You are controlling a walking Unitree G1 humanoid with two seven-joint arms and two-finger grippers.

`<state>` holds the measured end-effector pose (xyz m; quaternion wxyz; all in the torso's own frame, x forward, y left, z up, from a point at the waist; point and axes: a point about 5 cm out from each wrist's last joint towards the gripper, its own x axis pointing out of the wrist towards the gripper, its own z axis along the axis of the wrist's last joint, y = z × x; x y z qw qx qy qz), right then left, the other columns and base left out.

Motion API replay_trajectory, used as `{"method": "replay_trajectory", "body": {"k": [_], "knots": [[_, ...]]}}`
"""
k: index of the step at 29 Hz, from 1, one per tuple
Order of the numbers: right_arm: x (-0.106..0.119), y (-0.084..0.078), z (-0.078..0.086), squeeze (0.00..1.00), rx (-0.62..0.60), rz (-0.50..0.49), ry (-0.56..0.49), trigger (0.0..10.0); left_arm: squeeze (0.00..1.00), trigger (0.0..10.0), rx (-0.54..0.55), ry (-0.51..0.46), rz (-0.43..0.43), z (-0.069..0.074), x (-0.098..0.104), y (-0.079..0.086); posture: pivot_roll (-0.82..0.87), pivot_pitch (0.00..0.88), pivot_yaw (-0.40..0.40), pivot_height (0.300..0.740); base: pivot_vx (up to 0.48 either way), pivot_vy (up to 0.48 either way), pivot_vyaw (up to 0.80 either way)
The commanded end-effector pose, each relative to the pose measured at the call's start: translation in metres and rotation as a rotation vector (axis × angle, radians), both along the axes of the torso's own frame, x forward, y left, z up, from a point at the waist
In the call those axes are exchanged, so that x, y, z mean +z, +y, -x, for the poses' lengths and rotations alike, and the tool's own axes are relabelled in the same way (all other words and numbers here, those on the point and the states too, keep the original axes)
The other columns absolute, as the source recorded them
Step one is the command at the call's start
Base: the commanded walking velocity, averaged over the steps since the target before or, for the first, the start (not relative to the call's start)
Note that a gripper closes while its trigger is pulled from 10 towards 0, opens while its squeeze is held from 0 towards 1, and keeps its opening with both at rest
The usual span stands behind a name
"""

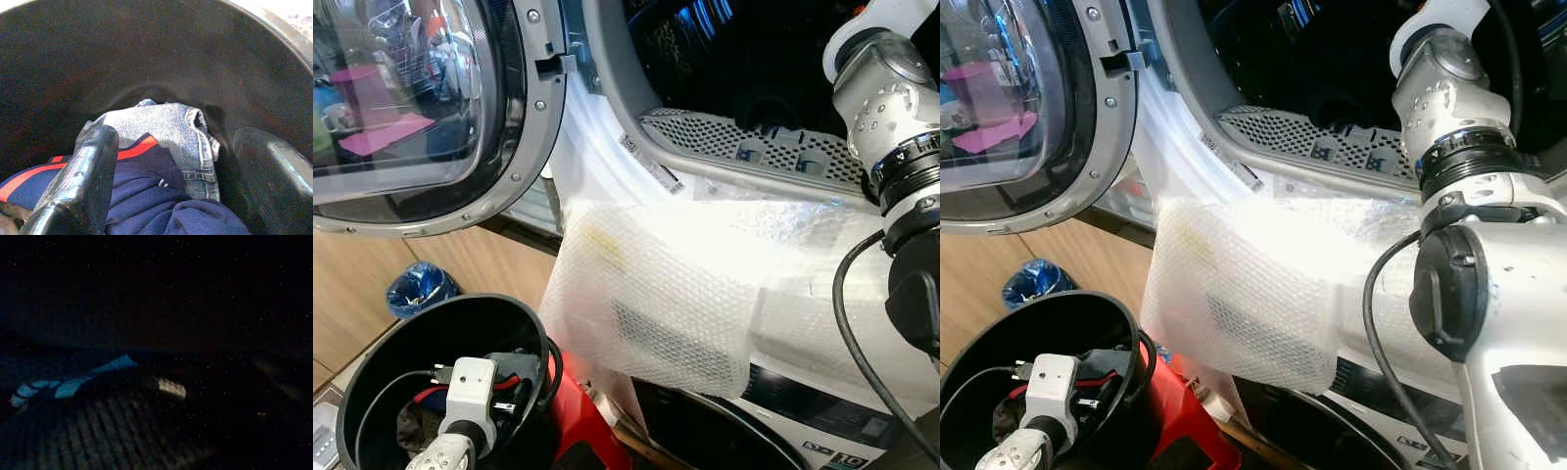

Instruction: Clothes washing

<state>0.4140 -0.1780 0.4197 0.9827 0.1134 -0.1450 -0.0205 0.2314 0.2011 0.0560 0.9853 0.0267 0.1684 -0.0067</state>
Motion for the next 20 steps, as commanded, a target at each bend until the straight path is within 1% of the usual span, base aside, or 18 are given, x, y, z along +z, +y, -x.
{"method": "replay_trajectory", "body": {"k": [1, 2, 3, 4, 5, 6, 7, 9, 10, 12, 13, 14, 15, 16, 17, 18, 20], "knots": [[0.007, 0.009, 0.001, 1.00, 0.064, 0.027, -0.036, 10.0, 0.00, 10.0, -0.014, 0.022, -0.001, 0.004, -0.003, -0.003, 0.00, 0.067, 0.067, 0.740, 0.000, 0.000, 0.00], [0.009, 0.013, 0.002, 1.00, 0.094, 0.045, -0.052, 10.0, 0.00, 10.0, -0.015, 0.021, -0.001, 0.004, -0.003, -0.003, 0.00, 0.067, 0.067, 0.740, 0.000, 0.000, 0.00], [0.013, 0.020, 0.003, 1.00, 0.160, 0.076, -0.084, 10.0, 0.00, 10.0, -0.017, 0.021, 0.000, 0.005, -0.003, -0.003, 0.00, 0.068, 0.068, 0.740, 0.000, 0.000, 0.00], [0.013, 0.020, 0.003, 1.00, 0.160, 0.076, -0.084, 10.0, 0.00, 10.0, -0.017, 0.021, 0.000, 0.005, -0.003, -0.003, 0.00, 0.068, 0.068, 0.740, 0.000, 0.000, 0.00], [0.015, 0.023, 0.004, 1.00, 0.191, 0.087, -0.098, 10.0, 0.00, 10.0, -0.018, 0.021, 0.000, 0.005, -0.003, -0.003, 0.00, 0.068, 0.068, 0.740, 0.000, 0.000, 0.00], [0.019, 0.031, 0.006, 1.00, 0.247, 0.142, -0.128, 10.0, 0.00, 10.0, -0.019, 0.021, 0.000, 0.005, -0.003, -0.003, 0.00, 0.069, 0.068, 0.740, 0.000, 0.000, 0.00], [0.020, 0.034, 0.006, 1.00, 0.282, 0.156, -0.134, 10.0, 0.00, 10.0, -0.020, 0.021, 0.000, 0.005, -0.003, -0.003, 0.01, 0.070, 0.068, 0.740, 0.000, 0.000, 0.00], [0.021, 0.047, 0.009, 1.00, 0.423, 0.218, -0.164, 10.0, 0.00, 10.0, -0.022, 0.021, 0.001, 0.006, -0.003, -0.004, 0.01, 0.069, 0.064, 0.740, 0.000, 0.000, 0.00], [0.020, 0.051, 0.010, 1.00, 0.467, 0.249, -0.173, 10.0, 0.00, 10.0, -0.023, 0.020, 0.002, 0.006, -0.002, -0.005, 0.01, 0.069, 0.064, 0.740, 0.000, 0.000, 0.00], [0.021, 0.050, 0.010, 1.00, 0.436, 0.285, -0.174, 10.0, 0.00, 10.0, -0.025, 0.018, 0.004, 0.006, -0.001, -0.006, 0.02, 0.068, 0.063, 0.740, 0.000, 0.000, 0.00], [0.021, 0.046, 0.009, 1.00, 0.388, 0.276, -0.164, 10.0, 0.00, 10.0, -0.026, 0.017, 0.005, 0.006, -0.001, -0.007, 0.02, 0.068, 0.063, 0.740, 0.000, 0.000, 0.00], [0.022, 0.024, 0.006, 1.00, 0.171, 0.175, -0.116, 10.0, 0.00, 10.0, -0.025, 0.013, 0.010, 0.006, 0.000, -0.008, 0.02, 0.068, 0.062, 0.740, 0.000, 0.000, 0.00], [0.020, -0.003, 0.007, 1.00, -0.060, 0.065, -0.073, 10.0, 0.00, 10.0, -0.024, 0.011, 0.014, 0.005, 0.000, -0.008, 0.02, 0.064, 0.063, 0.740, 0.000, 0.000, 0.00], [0.017, -0.025, 0.009, 1.00, -0.221, -0.033, -0.035, 10.0, 0.00, 10.0, -0.022, 0.011, 0.017, 0.005, 0.000, -0.009, 0.02, 0.066, 0.063, 0.740, 0.000, 0.000, 0.00], [0.012, -0.043, 0.012, 1.00, -0.318, -0.167, -0.007, 10.0, 0.00, 10.0, -0.022, 0.010, 0.019, 0.005, 0.000, -0.010, 0.03, 0.064, 0.054, 0.740, 0.000, 0.000, 0.00], [0.011, -0.053, 0.014, 1.00, -0.355, -0.210, -0.001, 10.0, 0.00, 10.0, -0.021, 0.007, 0.022, 0.005, 0.000, -0.010, 0.03, 0.057, 0.051, 0.740, 0.000, 0.000, 0.00], [0.013, -0.055, 0.016, 1.00, -0.364, -0.197, -0.015, 10.0, 0.00, 10.0, -0.018, 0.002, 0.026, 0.005, 0.001, -0.010, 0.03, 0.058, 0.054, 0.740, 0.000, 0.000, 0.00]]}}
